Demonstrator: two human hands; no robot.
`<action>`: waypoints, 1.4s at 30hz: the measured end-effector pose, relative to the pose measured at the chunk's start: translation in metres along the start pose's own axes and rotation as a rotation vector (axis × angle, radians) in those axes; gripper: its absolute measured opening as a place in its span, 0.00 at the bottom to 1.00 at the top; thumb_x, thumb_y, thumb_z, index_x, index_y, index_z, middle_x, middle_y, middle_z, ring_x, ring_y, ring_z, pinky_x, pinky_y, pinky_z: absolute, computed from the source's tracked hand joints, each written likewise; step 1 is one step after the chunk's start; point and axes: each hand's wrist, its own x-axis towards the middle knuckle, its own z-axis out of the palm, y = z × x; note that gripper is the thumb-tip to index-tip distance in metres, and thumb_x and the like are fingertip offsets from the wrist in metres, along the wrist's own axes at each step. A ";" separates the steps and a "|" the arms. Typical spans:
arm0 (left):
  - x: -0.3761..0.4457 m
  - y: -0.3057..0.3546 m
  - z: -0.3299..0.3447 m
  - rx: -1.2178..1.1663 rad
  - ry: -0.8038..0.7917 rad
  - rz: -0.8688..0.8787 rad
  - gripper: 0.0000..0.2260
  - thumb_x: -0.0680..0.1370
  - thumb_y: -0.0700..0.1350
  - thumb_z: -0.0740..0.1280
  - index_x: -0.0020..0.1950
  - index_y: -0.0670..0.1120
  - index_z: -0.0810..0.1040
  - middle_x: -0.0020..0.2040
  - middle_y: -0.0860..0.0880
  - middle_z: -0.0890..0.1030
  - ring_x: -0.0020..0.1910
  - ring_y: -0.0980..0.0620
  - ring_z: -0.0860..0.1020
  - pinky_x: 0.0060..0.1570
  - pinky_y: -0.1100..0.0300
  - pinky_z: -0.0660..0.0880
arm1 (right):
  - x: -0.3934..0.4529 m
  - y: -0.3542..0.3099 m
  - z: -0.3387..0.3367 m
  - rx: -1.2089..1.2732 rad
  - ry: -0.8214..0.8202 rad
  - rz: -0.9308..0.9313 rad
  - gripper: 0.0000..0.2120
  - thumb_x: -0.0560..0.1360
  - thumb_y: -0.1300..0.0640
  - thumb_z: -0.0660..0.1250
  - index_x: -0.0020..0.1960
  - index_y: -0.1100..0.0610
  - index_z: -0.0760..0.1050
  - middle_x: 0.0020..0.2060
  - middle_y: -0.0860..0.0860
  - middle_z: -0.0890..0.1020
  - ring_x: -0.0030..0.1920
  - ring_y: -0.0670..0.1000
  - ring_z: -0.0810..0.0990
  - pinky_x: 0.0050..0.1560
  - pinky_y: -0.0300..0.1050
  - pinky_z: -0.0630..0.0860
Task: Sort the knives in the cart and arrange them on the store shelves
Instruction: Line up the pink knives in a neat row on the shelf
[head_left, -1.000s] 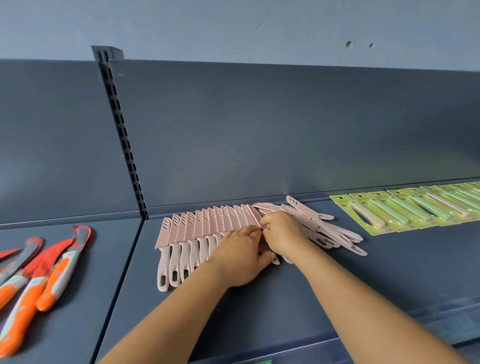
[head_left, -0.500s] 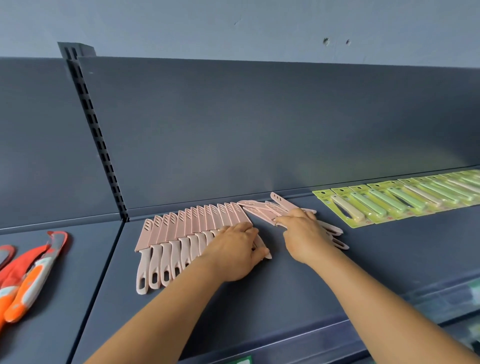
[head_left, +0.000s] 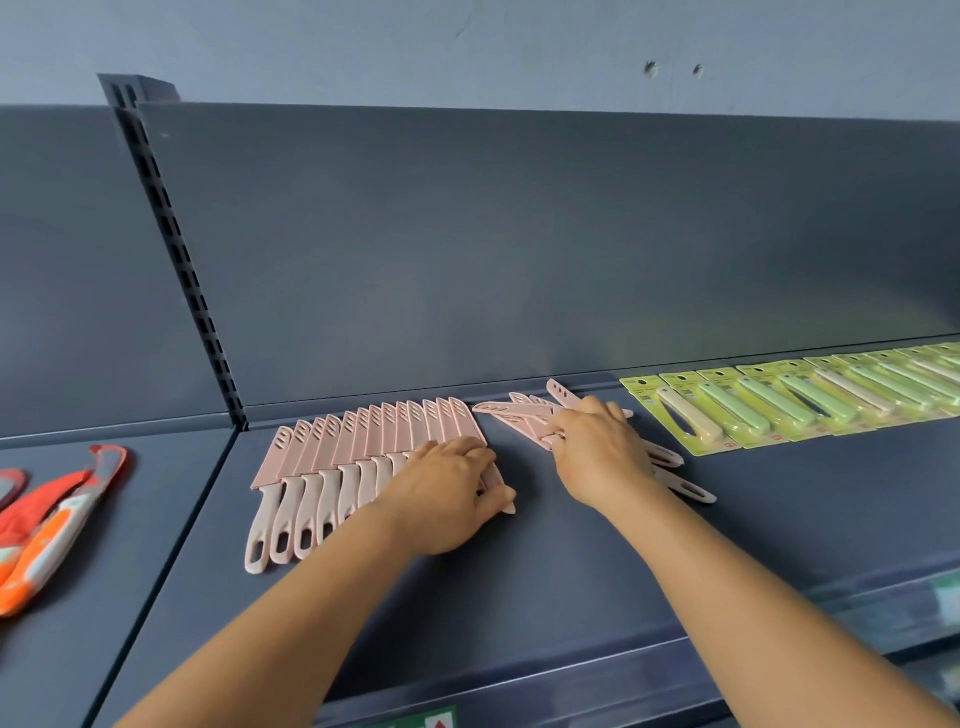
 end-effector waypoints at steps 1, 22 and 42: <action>0.000 0.001 0.000 0.000 0.004 -0.006 0.23 0.80 0.58 0.56 0.71 0.47 0.68 0.73 0.50 0.66 0.69 0.50 0.66 0.71 0.57 0.56 | 0.001 0.002 0.000 -0.002 0.001 -0.003 0.15 0.78 0.58 0.60 0.64 0.52 0.72 0.63 0.52 0.70 0.62 0.55 0.67 0.60 0.49 0.69; 0.006 0.004 0.004 -0.031 0.029 -0.100 0.21 0.80 0.57 0.57 0.68 0.47 0.70 0.69 0.51 0.70 0.66 0.48 0.69 0.68 0.57 0.60 | 0.001 0.017 -0.026 0.163 -0.046 0.082 0.12 0.75 0.61 0.63 0.57 0.55 0.77 0.54 0.54 0.80 0.51 0.57 0.77 0.43 0.44 0.72; 0.009 -0.018 0.003 -0.037 0.018 0.074 0.18 0.81 0.55 0.55 0.67 0.49 0.71 0.69 0.52 0.70 0.67 0.50 0.68 0.68 0.55 0.61 | 0.006 -0.055 0.007 0.411 -0.190 0.127 0.10 0.74 0.64 0.57 0.41 0.52 0.74 0.41 0.53 0.78 0.44 0.57 0.75 0.36 0.42 0.71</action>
